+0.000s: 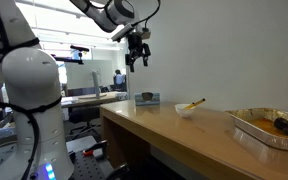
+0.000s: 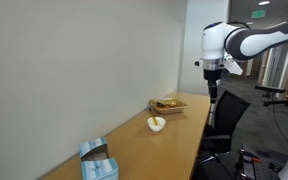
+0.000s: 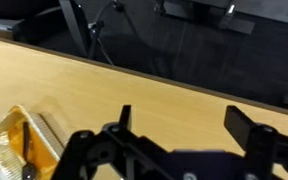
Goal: Take the marker from the bowl and put it on the table
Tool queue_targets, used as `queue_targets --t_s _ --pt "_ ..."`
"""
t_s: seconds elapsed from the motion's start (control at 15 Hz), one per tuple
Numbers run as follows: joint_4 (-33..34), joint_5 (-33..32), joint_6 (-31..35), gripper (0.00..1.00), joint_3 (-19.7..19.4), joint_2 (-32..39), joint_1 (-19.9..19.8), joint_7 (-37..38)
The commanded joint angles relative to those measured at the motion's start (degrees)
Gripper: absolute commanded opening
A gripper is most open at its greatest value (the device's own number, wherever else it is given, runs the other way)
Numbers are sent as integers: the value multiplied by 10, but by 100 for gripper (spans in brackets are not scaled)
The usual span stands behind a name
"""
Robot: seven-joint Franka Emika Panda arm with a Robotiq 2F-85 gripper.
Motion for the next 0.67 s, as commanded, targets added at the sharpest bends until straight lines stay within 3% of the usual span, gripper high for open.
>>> queue_targets --t_s 0.0,0.33,0.6 --pt "16 14 30 100 -23 26 11 21" --pt "77 48 138 100 -50 130 0 52" --pt "174 80 203 100 -70 269 -7 108"
